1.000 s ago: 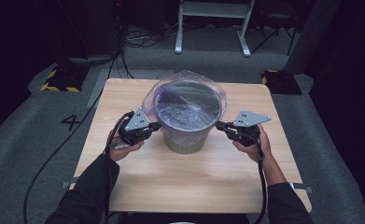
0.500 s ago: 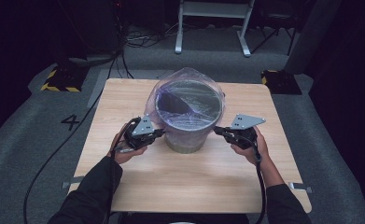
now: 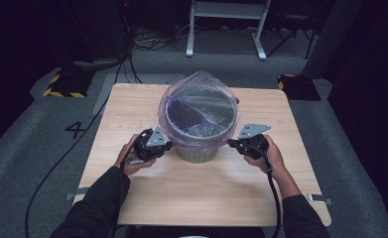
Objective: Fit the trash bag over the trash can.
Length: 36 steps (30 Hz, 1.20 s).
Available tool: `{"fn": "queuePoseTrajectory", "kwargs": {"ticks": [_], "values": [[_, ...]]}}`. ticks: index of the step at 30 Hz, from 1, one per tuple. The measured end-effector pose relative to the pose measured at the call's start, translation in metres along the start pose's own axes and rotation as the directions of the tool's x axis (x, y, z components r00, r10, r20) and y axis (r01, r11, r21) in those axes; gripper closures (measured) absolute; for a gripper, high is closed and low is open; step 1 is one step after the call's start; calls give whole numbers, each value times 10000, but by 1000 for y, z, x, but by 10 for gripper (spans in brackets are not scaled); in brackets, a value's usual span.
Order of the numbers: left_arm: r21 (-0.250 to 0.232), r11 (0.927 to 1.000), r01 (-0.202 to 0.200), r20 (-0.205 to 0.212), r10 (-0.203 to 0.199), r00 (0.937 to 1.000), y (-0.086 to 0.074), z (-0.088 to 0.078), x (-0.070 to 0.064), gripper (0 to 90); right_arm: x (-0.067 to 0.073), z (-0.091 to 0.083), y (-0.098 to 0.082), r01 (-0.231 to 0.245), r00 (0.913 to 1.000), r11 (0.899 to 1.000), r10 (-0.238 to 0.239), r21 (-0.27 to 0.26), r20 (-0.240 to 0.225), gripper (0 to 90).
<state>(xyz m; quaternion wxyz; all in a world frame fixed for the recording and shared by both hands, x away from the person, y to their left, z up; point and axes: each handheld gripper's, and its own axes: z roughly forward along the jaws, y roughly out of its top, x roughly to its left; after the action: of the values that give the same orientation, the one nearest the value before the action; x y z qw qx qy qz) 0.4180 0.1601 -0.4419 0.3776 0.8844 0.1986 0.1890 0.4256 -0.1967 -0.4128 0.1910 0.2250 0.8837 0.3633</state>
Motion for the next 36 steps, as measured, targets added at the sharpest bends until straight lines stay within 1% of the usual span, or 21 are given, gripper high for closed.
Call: {"fn": "queuePoseTrajectory", "kwargs": {"ticks": [2, 3, 5, 6, 8, 11, 15, 17, 18, 21, 22, 24, 25, 26, 28, 29, 30, 32, 33, 35, 36], "values": [[-35, 9998, 197, -86, -197, 9998, -4, -1, 3, 758, -2, 1, -1, -159, 9998, 9997, 158, 194, 83, 898], [-49, 9996, 272, -113, -273, 9996, -5, -2, 3, 735, -2, 2, -2, -251, 9996, 9994, 249, 241, 102, 859], [-196, 9978, 635, -290, -640, 9975, -8, -7, 5, 628, -4, 4, -4, -381, 9991, 9984, 373, 429, 188, 793], [-305, 9972, 685, -222, -692, 9974, -10, -11, 5, 618, -5, 5, -4, -423, 9989, 9981, 413, 442, 234, 735], [-430, 9964, 734, -315, -748, 9967, -13, -21, 6, 553, -6, 3, -6, -637, 9977, 9974, 629, 331, 253, 631], [-610, 9930, 1015, -424, -1041, 9937, -17, -37, 9, 431, -9, -3, -8, -850, 9963, 9961, 847, 236, 139, 470], [-1172, 9817, 1501, -880, -1608, 9831, -19, -62, 17, 261, -13, -16, -11, -1050, 9944, 9943, 1051, -160, 60, 361], [-1411, 9797, 1426, -1101, -1587, 9812, -17, -69, 20, 217, -14, -25, -13, -1201, 9926, 9910, 1209, -589, 102, 332], [-1500, 9778, 1460, -1079, -1630, 9807, -17, -72, 22, 201, -14, -30, -14, -1209, 9926, 9895, 1216, -789, 41, 307], [-2001, 9664, 1611, -1008, -1839, 9778, -12, -82, 29, 199, -12, -40, -14, -1115, 9936, 9864, 1125, -1210, 18, 280], [-2147, 9611, 1737, -964, -1978, 9755, -9, -84, 32, 198, -13, -44, -15, -1074, 9940, 9848, 1091, -1362, 48, 280], [-2455, 9505, 1903, -1167, -2239, 9676, -3, -88, 38, 199, -15, -49, -14, -1219, 9922, 9782, 1245, -1679, 46, 281], [-2614, 9444, 1992, -1156, -2355, 9650, 0, -90, 42, 201, -18, -52, -13, -1347, 9902, 9743, 1392, -1804, 125, 282], [-2858, 9354, 2081, -1053, -2465, 9634, 3, -91, 46, 207, -21, -54, -12, -1494, 9875, 9688, 1564, -1978, 206, 286], [-3198, 9203, 2253, -955, -2679, 9587, 10, -92, 54, 209, -27, -57, -8, -1864, 9799, 9542, 1978, -2341, 263, 289], [-3291, 9163, 2283, -1010, -2745, 9563, 15, -91, 58, 209, -31, -58, -6, -2087, 9749, 9465, 2212, -2461, 240, 291], [-3353, 9115, 2383, -1055, -2876, 9519, 20, -91, 62, 209, -34, -58, -4, -2229, 9713, 9423, 2366, -2498, 259, 289], [-3501, 9013, 2551, -988, -3064, 9468, 28, -87, 70, 210, -38, -56, 1, -2360, 9666, 9384, 2534, -2525, 386, 291], [-3459, 9026, 2564, -1001, -3072, 9464, 32, -84, 74, 216, -40, -55, 4, -2432, 9640, 9368, 2621, -2514, 444, 291], [-3304, 9066, 2624, -1068, -3121, 9440, 38, -77, 79, 236, -44, -52, 8, -2683, 9578, 9298, 2855, -2519, 338, 297], [-3224, 9090, 2642, -1061, -3121, 9441, 42, -73, 83, 249, -45, -51, 10, -2703, 9568, 9313, 2880, -2442, 394, 295]]}}
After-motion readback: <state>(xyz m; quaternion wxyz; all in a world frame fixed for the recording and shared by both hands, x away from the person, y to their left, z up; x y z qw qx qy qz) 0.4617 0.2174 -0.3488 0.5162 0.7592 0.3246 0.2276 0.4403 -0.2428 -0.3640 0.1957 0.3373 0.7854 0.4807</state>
